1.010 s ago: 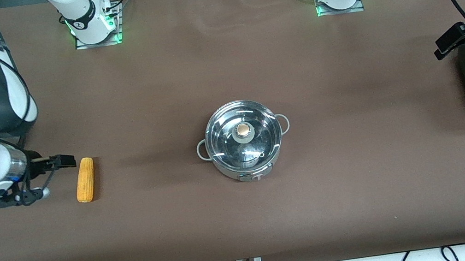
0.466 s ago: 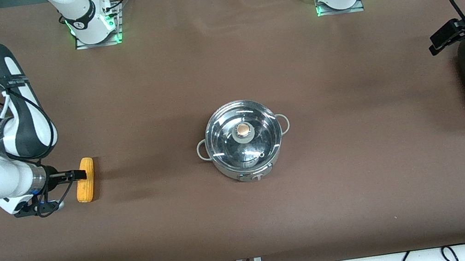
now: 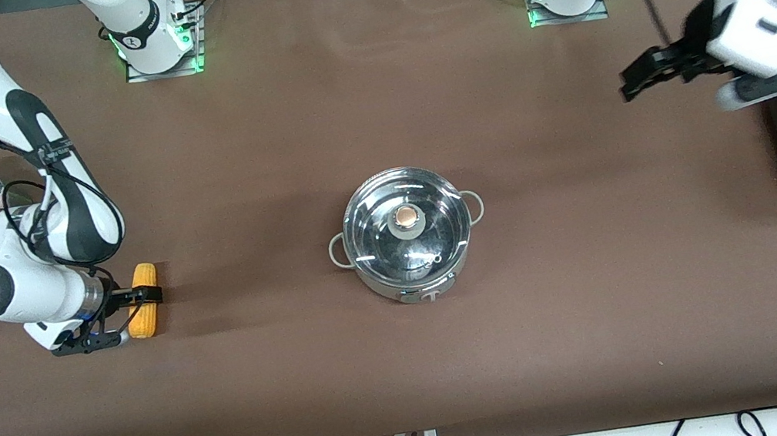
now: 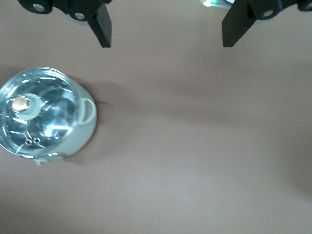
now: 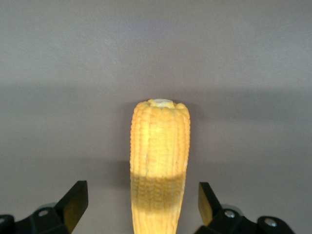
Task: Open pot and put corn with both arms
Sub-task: 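Grasp the corn with the right gripper while the left gripper reaches the lid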
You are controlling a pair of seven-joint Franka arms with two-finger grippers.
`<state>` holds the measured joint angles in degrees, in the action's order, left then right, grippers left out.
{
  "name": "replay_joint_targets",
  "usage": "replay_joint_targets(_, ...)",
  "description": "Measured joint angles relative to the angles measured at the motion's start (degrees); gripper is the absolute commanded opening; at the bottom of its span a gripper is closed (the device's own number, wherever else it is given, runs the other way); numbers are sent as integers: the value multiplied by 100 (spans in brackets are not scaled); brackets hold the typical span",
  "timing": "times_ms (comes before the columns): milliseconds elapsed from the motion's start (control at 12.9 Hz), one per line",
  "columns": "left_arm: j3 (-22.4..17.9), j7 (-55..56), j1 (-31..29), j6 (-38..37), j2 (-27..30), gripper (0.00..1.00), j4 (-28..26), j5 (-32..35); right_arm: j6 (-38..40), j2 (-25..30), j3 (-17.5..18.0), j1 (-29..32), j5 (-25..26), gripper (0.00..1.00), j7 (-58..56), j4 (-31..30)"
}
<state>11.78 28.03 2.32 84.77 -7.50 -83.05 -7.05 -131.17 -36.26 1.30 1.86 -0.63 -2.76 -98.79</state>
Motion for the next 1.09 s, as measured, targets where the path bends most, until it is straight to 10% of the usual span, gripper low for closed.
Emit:
replay_joint_targets(233, 40, 1094, 861, 87, -746, 100, 481, -2, -298, -77, 1, -1, 0, 94, -1, -174)
replay_joint_targets(389, 41, 1448, 1219, 267, -1325, 100, 876, -2, -316, -84, 2, -1, 0, 39, -22, -179)
replay_joint_targets(622, 37, 1755, 1620, 1167, -2065, 99, 1172, -2, -315, -84, 2, 0, 1, 9, -196, -182)
replay_joint_targets(1088, -140, 2249, 2472, 2378, -3040, 95, 1284, 160, -313, -76, 1, 8, 1, 3, -251, -176)
